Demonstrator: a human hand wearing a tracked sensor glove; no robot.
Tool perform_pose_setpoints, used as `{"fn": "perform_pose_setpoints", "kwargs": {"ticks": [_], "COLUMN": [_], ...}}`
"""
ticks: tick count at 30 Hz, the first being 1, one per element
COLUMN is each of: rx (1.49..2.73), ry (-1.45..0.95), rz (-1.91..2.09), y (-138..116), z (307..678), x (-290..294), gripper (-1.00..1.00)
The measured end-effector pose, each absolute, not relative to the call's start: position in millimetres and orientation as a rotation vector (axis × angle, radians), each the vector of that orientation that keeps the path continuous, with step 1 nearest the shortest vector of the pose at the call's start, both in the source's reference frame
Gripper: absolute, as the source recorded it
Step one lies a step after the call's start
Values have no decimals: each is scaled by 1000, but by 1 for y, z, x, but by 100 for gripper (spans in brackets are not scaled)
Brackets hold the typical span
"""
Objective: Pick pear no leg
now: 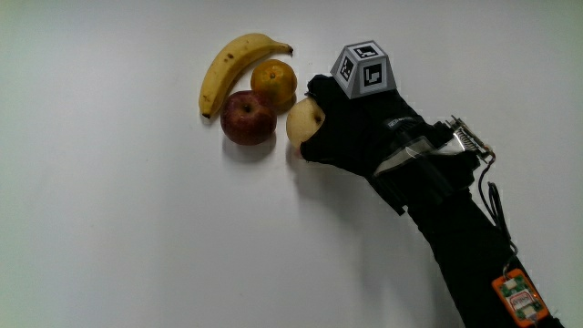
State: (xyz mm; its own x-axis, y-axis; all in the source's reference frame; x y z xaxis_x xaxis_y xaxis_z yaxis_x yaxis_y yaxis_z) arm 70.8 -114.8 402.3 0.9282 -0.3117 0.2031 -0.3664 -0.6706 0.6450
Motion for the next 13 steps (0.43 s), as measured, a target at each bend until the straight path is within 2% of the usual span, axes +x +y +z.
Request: {"fn": "perform_pose_setpoints", "kwargs": {"ticks": [13], "rx": [2433], "ry": [-599], "rz": [40], "y": [-80], "z": [334], "x": [86], "gripper": [100]}}
